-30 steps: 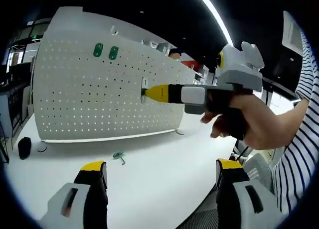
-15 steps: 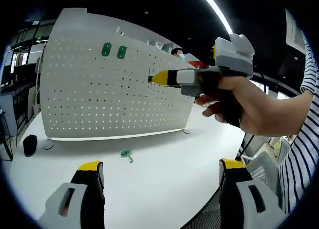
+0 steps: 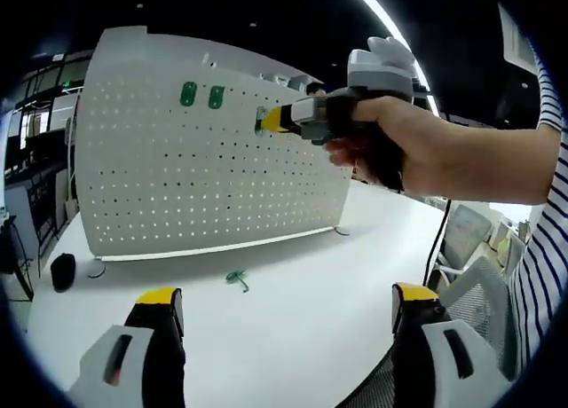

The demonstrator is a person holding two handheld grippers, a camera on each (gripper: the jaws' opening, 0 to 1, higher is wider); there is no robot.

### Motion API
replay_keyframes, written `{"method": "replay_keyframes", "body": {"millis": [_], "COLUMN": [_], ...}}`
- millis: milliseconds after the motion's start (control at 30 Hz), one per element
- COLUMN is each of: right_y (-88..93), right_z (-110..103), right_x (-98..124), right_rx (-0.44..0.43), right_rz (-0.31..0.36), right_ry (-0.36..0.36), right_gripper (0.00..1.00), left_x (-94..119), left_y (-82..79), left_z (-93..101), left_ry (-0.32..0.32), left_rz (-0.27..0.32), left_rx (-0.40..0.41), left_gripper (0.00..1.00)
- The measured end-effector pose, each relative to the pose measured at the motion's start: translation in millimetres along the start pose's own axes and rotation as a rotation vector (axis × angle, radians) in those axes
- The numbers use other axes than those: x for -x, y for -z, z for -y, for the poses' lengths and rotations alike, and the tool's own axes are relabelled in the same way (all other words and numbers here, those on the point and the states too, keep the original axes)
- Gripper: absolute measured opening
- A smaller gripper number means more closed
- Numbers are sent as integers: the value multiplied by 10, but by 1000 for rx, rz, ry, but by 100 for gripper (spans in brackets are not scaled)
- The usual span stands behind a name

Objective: Insert the hook assembly into the mounting plate slot until the hook locks in place.

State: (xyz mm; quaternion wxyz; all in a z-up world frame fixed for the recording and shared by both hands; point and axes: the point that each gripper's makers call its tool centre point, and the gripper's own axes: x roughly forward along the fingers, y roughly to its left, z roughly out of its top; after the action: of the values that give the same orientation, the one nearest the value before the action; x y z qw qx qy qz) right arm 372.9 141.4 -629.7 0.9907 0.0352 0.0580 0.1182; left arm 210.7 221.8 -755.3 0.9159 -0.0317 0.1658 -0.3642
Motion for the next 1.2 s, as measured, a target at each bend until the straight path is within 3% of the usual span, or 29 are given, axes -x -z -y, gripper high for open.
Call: {"method": "replay_keyframes", "body": {"millis": [200,267,533,867,1100,1200], "right_y": [-124,-139,-199,-422,-680,-712], "right_z": [45,56,133,270,215,222], "right_x": [-129,-161,-267,-456,-566,-631], "right_rx": [-8,-9,8,16,66,69], "right_rz": [28,33,44,86,162,170], "right_ry": [26,31,50,94,130,144], "right_gripper": [0,0,0,0,0,0], "left_x": [-6,-34,-31,-3,-10,-2], "left_y": [-16,41,30,12,19,18], "left_z": [28,55,51,-76,-59,-70], "left_ry": [-4,18,11,-47,-43,-51], "left_rz": [3,-22,-20,-15,-17,-16], "left_rx": [-67,-48,-72,-77,-71,-78], "left_gripper": [100,100,100,97,99,98]}}
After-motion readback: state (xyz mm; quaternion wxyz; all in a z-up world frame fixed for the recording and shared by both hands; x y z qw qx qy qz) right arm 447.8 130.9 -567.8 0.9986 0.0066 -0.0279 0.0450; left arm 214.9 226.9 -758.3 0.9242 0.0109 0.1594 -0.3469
